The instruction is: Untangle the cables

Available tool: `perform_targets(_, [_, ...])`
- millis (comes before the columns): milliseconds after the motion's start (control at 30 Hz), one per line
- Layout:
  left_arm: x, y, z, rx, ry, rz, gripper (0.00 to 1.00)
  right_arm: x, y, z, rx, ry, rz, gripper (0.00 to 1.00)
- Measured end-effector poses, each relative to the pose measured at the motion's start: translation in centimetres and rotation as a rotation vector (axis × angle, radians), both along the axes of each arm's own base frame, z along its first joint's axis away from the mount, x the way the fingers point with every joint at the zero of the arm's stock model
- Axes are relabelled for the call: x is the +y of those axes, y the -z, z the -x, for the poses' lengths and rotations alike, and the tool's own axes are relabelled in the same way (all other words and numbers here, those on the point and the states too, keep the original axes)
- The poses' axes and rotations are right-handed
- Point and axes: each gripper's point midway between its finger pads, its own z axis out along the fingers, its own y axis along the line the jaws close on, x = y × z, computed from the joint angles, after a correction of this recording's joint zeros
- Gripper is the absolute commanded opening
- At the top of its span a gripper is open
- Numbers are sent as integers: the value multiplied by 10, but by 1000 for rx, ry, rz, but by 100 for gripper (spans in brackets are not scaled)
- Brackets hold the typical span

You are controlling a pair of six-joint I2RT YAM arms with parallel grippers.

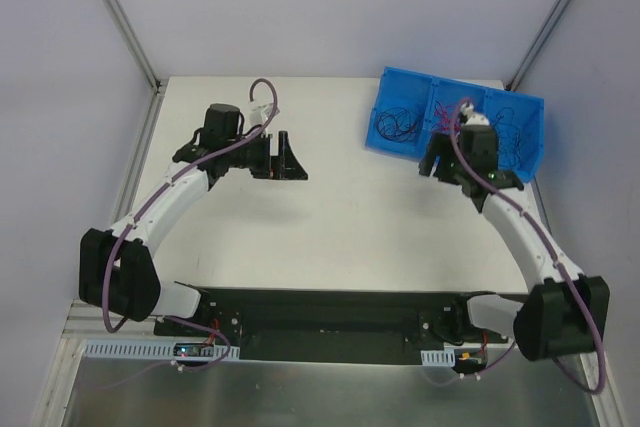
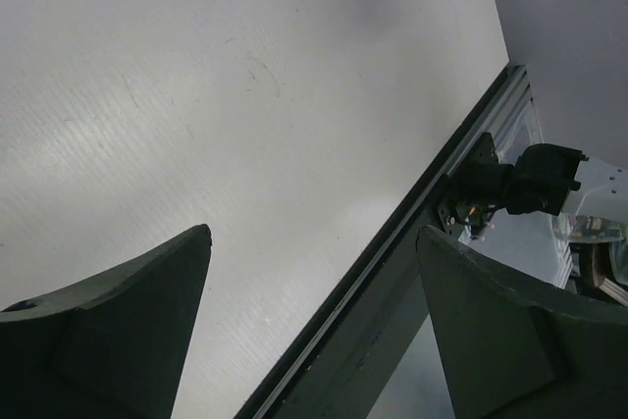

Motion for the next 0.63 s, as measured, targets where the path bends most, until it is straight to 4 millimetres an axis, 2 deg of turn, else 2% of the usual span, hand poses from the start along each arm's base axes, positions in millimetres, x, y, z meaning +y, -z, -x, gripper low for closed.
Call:
perform_targets(133, [2,-9,5,-72,-11,5,85,43,19,59,-40,-154,-58,84])
perform_targets(200, [0,-18,10,-131,-12,7,87,48,16,81,-92,-189,-85,88])
perform_targets(300, [-9,-35,32,-277,7,2,89,45,0,110,-228,-205,-132,98])
perform_targets(400, [-13,-52,61,-402,33,34,91,38,-20,134,-350,-206,-166,96])
perform_targets(533, [12,-68,90,-563,-75,108,98,30,-38,165,-510,-176,-257,96])
perform_targets(567, [21,-68,94,-593,-118,122,99,30,-36,169,-533,-164,-291,96])
perform_targets(633, [36,-67,105,-646,-193,167,99,35,-17,166,-488,-145,-346,96])
